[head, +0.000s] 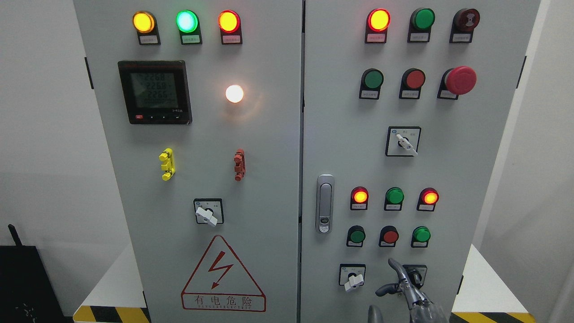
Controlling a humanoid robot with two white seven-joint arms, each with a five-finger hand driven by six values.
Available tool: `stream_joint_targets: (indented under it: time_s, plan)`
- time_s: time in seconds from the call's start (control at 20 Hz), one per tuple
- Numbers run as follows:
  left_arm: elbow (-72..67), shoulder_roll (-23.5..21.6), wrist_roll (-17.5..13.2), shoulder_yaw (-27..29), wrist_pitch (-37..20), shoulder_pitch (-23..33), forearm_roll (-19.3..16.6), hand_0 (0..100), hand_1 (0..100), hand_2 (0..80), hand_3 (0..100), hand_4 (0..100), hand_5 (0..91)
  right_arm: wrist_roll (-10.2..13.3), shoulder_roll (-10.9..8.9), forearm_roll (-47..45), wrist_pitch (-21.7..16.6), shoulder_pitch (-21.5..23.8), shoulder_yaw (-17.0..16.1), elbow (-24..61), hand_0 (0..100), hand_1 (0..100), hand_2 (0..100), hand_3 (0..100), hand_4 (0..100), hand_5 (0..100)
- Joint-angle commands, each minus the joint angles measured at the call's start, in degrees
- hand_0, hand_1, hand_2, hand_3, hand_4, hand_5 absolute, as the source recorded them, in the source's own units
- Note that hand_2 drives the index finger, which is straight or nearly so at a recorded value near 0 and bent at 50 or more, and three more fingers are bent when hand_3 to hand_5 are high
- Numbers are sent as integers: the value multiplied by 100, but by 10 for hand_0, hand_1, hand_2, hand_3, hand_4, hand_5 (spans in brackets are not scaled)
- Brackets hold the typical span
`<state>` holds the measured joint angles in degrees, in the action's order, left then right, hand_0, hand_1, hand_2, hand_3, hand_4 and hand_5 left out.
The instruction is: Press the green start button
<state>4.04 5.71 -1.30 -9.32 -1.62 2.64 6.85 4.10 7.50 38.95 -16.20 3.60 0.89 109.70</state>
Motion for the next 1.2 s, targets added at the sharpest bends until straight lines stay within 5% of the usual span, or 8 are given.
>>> stream_joint_targets:
  time_s: [0.0, 0.1, 0.25, 0.35, 0.5, 0.65, 1.15]
  plan:
    - [0, 0, -2, 0, -5, 0, 0, 120, 556, 0, 0, 0, 0, -67, -11, -1186, -41, 404, 245, 236, 441, 258, 0, 274, 284, 139]
    - [0, 0, -2, 0, -5, 0, 0, 120, 556, 0, 0, 0, 0, -268, -11, -1608, -41, 483, 315, 280, 350, 217, 0, 140, 143, 13]
    - [0, 0, -2, 0, -5, 0, 0, 120, 556, 0, 0, 0, 0, -515, -11, -2074, -23, 545, 368, 307, 94, 179, 0, 57, 0, 0]
    - [0, 0, -2, 0, -5, 0, 0, 120, 556, 0, 0, 0, 0, -629, -20, -2338, -15, 589, 412, 307, 19, 161, 0, 26, 0, 0]
    - [0, 0, -2, 0, -5, 0, 0, 120, 556, 0, 0, 0, 0, -656, -20, -2742, -15, 607, 412, 289, 0, 110, 0, 0, 0, 0]
    - [0, 0, -2, 0, -5, 0, 0, 120, 556, 0, 0, 0, 0, -954, -20, -3182, -6, 607, 404, 289, 0, 74, 0, 0, 0, 0]
    - [0, 0, -2, 0, -5, 0, 0, 120, 556, 0, 0, 0, 0, -981, -29, -3491, 126, 554, 412, 201, 0, 39, 0, 0, 0, 0]
